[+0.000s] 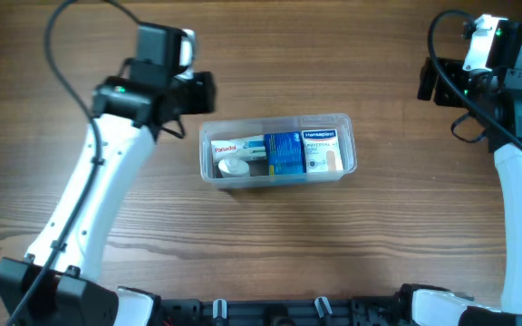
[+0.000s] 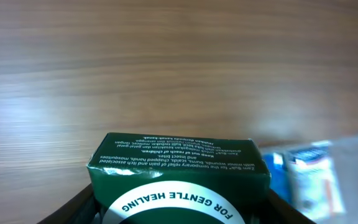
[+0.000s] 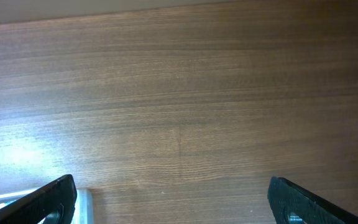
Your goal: Pack container
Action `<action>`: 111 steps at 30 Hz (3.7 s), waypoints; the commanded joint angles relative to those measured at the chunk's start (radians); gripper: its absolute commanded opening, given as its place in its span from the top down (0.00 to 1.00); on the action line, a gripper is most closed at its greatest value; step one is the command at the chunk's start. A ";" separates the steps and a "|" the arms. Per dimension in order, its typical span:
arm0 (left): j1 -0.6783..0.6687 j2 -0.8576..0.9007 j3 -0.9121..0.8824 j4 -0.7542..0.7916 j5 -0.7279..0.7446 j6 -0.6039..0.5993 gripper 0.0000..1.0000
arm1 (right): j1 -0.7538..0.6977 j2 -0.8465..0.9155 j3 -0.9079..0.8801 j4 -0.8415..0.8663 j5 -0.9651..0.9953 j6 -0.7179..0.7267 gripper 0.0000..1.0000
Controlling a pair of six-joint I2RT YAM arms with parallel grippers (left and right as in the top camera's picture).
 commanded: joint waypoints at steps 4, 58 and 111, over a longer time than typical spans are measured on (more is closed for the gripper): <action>-0.267 -0.014 0.019 0.068 0.016 -0.184 0.51 | -0.002 -0.011 0.019 0.002 0.002 0.017 0.00; -0.033 -0.144 0.062 0.070 -0.367 -0.276 0.00 | -0.002 -0.011 0.019 0.003 0.002 0.016 0.00; 0.081 -0.141 0.061 0.070 -0.367 -0.277 0.00 | 0.238 -1.408 -1.459 1.156 -0.109 0.120 0.00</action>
